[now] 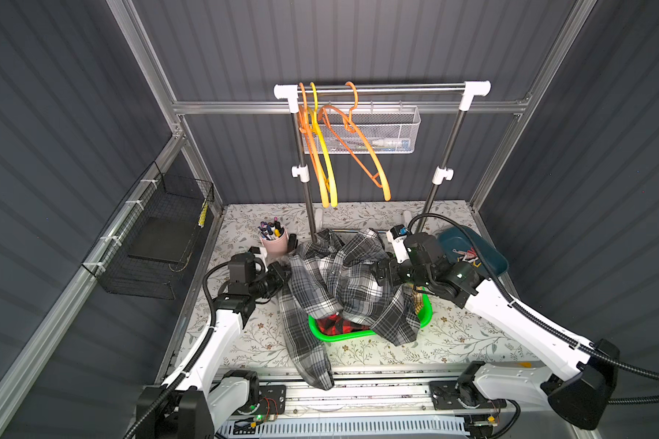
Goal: Remove the clothespins securing long-sleeve shirts to the hanger
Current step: Adjust the long-sleeve shirt at the bin.
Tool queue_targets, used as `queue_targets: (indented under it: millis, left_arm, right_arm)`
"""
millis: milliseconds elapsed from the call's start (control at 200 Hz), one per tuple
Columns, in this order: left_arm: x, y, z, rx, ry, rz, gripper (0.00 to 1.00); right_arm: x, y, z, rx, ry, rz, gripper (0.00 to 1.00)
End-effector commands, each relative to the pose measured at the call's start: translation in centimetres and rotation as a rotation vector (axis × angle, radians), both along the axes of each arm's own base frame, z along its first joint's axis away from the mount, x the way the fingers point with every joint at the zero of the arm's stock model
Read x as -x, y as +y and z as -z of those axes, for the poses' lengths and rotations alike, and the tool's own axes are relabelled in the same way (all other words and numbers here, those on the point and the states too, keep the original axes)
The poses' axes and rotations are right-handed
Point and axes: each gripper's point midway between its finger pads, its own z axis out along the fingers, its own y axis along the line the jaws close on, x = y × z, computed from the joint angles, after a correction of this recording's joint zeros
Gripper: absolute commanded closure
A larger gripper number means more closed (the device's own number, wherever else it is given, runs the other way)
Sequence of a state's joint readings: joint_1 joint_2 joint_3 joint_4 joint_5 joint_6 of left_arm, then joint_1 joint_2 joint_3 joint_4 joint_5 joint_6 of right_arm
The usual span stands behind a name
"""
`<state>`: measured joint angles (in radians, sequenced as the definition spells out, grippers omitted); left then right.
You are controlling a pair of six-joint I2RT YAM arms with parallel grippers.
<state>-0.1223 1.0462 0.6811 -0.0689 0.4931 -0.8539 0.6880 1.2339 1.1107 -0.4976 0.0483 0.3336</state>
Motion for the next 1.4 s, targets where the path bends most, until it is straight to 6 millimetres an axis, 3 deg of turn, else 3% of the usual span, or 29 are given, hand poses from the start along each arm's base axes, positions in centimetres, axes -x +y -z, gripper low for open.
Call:
queue_targets:
  millis: [0,140,235,490,675,896,971,1151,1396]
  left_arm:
    - [-0.8,-1.3,-6.7,0.103,-0.160,0.047,1.00]
    - [-1.3,-2.4,-12.7,0.195,-0.310,0.076,1.00]
    - [-0.9,-4.1,-15.2,0.205,-0.377,0.117,1.00]
    - [1.3,-10.6,-18.6,0.243,-0.465,0.272,1.00]
    - [4.4,-17.2,-20.5,0.237,-0.521,0.439,1.00]
    - [8.2,-25.8,-19.2,0.271,-0.486,0.655,1.00]
    - [9.2,-27.4,-18.3,0.268,-0.458,0.701,1.00]
    - [9.8,-26.8,-14.6,0.223,-0.375,0.685,1.00]
    - [10.0,-25.4,-7.1,0.108,-0.246,0.651,1.00]
  right_arm:
    - [-0.2,0.9,1.7,-0.028,0.042,-0.001,0.01]
    - [-0.4,1.7,3.8,-0.063,0.092,0.001,0.01]
    - [-0.9,2.2,5.1,-0.093,0.121,0.011,0.01]
    - [-1.8,1.6,8.8,-0.163,0.216,0.063,0.01]
    - [-2.3,0.7,10.2,-0.201,0.246,0.112,0.01]
    - [-3.2,-2.1,9.4,-0.246,0.225,0.181,0.01]
    - [-3.4,-2.9,8.6,-0.256,0.210,0.193,0.01]
    - [-3.0,-4.2,7.6,-0.251,0.190,0.203,0.01]
    - [-2.2,-7.4,5.0,-0.246,0.124,0.259,0.01]
